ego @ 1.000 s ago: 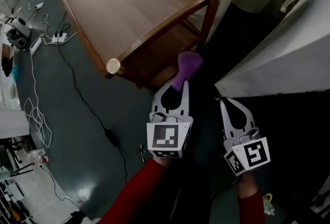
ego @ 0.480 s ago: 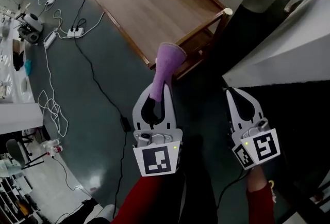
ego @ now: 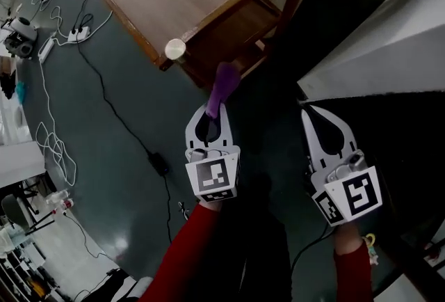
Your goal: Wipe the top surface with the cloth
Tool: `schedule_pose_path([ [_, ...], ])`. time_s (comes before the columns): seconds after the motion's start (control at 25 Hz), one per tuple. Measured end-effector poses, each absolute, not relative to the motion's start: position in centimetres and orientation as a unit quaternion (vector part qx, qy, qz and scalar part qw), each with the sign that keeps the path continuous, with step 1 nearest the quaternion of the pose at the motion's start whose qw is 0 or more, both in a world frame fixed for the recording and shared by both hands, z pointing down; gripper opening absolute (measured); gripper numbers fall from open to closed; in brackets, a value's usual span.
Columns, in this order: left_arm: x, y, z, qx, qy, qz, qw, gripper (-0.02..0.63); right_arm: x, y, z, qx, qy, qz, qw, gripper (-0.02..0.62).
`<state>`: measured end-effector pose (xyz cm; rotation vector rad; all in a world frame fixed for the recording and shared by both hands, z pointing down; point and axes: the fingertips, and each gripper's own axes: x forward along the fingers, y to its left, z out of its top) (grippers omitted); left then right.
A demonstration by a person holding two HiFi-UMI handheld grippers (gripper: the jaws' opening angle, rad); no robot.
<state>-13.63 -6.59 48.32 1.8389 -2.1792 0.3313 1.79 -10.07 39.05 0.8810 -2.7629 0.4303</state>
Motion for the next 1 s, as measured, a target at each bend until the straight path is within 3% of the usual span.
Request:
schedule_pose_path([
  [0.52,-14.2,-9.0,73.4,0.636,-0.729,0.181,0.176,0.052,1.5,-13.4,56.6,0.277,-0.948,0.124,0.096,0.012],
  [1.0,-14.3,-8.0,81.2,0.629,-0.705,0.223,0.241,0.052,1.8,-14.6,60.0,0.275,-0.948,0.132,0.087,0.012],
])
